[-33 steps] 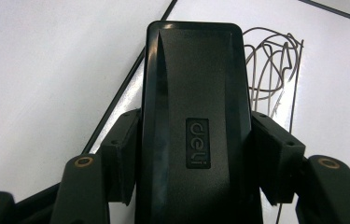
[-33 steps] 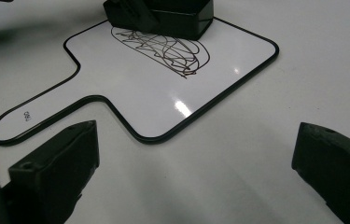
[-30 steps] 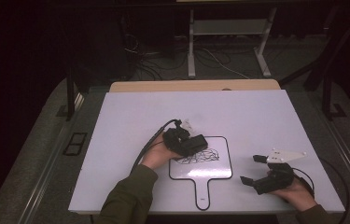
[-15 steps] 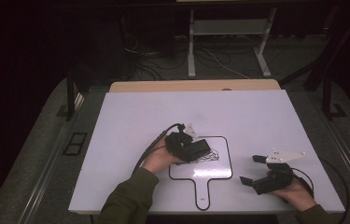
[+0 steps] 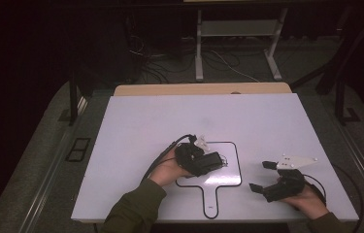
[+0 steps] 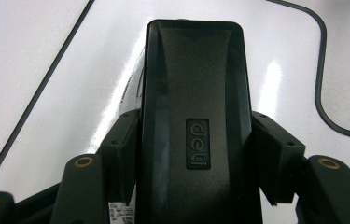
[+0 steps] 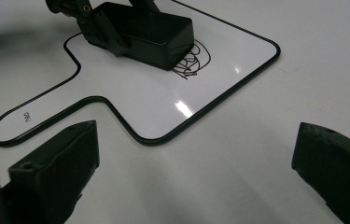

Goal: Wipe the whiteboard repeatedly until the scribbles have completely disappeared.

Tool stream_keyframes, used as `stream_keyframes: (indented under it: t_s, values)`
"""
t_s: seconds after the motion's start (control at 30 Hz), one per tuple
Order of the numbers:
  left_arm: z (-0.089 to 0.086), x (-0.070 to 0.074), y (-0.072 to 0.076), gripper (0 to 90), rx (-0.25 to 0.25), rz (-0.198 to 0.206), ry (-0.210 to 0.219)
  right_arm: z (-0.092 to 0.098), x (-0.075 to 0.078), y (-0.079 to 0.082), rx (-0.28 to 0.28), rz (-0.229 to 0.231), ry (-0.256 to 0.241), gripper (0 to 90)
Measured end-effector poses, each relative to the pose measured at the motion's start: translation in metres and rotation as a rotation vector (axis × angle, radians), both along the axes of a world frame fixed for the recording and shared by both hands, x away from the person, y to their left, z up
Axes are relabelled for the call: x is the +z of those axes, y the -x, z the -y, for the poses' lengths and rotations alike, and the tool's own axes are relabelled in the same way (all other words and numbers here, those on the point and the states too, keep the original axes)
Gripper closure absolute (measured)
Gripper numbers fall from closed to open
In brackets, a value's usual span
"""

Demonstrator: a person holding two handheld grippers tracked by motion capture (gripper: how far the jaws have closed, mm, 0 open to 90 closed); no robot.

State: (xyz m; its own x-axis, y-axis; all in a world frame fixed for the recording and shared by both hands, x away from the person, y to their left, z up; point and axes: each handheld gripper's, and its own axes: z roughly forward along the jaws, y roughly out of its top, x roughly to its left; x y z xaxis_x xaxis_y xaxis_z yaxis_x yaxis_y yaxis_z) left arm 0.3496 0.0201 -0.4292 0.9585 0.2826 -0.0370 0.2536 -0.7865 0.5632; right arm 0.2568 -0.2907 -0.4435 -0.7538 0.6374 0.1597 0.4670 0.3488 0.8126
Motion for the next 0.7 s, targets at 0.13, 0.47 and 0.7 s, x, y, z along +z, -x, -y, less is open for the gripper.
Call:
stream_keyframes:
  t_s: [0.13,0.47,0.7]
  values:
    - [-0.003,0.000,-0.008,38.8,0.028,-0.005,0.003,0.000,0.000,0.000,0.001,0.001,0.001,0.0]
    - [-0.014,-0.001,-0.029,38.8,0.089,-0.001,0.010,0.000,-0.001,-0.001,0.002,0.000,0.003,0.0]
    - [-0.021,-0.001,-0.043,38.8,0.132,-0.004,0.016,0.000,-0.001,-0.001,0.000,-0.001,0.005,0.0]
